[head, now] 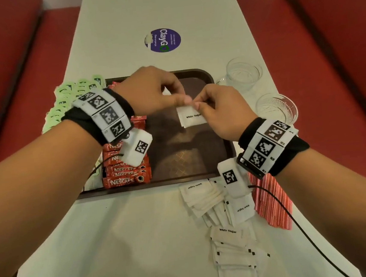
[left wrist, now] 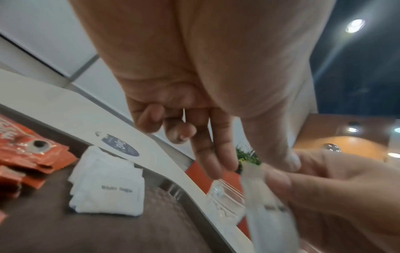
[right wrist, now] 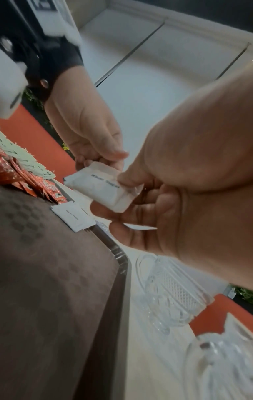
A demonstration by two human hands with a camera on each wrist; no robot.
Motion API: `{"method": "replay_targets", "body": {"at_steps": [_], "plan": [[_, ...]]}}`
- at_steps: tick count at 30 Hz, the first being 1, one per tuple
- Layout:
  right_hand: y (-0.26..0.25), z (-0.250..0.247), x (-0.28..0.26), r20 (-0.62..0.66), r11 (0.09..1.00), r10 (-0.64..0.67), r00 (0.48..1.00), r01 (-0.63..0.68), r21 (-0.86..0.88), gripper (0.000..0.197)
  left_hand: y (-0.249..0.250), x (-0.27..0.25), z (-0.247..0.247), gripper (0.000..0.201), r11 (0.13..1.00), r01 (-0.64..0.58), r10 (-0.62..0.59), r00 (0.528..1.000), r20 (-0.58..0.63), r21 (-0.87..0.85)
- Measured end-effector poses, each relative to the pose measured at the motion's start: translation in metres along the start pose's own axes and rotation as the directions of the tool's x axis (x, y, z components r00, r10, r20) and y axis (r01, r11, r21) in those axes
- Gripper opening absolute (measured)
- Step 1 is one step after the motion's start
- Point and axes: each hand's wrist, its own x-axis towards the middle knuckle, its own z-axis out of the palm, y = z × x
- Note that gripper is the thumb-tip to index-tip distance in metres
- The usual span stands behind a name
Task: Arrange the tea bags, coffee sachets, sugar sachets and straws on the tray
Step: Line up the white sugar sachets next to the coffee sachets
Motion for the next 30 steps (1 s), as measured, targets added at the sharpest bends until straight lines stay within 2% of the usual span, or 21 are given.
{"method": "replay_targets", "body": {"at_steps": [2,4,7,9,11,14,17,23,25,27,30], "plan": [[-0.002,0.002,-0.001,-0.009,1.000,-0.006,1.000,0.006,0.022,0.007,0.005,-0.011,0.004,0.020,0.997,-0.068,0.067,0.996,0.059,0.021],[-0.003,0.004,0.000,-0.010,0.999,-0.004,1.000,0.004,0.037,0.007,0.001,-0.013,0.007,0.014,0.996,-0.082,0.081,0.996,0.035,0.040],[-0.003,0.005,-0.001,0.038,0.996,0.008,0.999,-0.011,0.092,0.013,-0.015,-0.004,0.004,0.011,0.998,0.010,-0.006,0.998,-0.058,0.068],[-0.002,0.002,-0.005,0.157,0.998,0.015,0.988,-0.025,0.059,0.024,-0.033,0.007,-0.002,0.015,0.987,0.117,-0.102,0.986,-0.133,0.108],[-0.001,-0.002,-0.012,0.311,0.997,0.006,0.950,0.017,-0.072,0.024,-0.049,0.018,-0.007,0.018,0.962,0.213,-0.187,0.970,-0.156,0.172],[-0.002,-0.006,-0.027,0.498,0.983,0.017,0.867,0.078,-0.169,0.026,-0.060,0.033,-0.007,0.021,0.935,0.253,-0.242,0.967,-0.074,0.248],[-0.001,-0.009,-0.041,0.582,0.968,0.051,0.812,0.104,-0.229,0.032,-0.062,0.045,-0.001,0.022,0.938,0.223,-0.225,0.974,-0.024,0.265],[0.000,-0.012,-0.067,0.671,0.937,0.106,0.734,0.153,-0.315,0.033,-0.063,0.056,0.009,0.032,0.895,0.257,-0.273,0.962,-0.008,0.365],[0.002,-0.010,-0.073,0.669,0.934,0.110,0.735,0.153,-0.322,0.030,-0.061,0.056,0.008,0.033,0.886,0.280,-0.287,0.957,-0.039,0.370],[0.003,-0.008,-0.078,0.643,0.932,0.103,0.759,0.153,-0.329,0.026,-0.055,0.050,0.005,0.033,0.882,0.289,-0.280,0.957,-0.079,0.372],[0.005,-0.006,-0.085,0.605,0.926,0.084,0.791,0.162,-0.340,0.023,-0.036,0.030,0.000,0.028,0.918,0.228,-0.192,0.971,-0.139,0.325]]}}
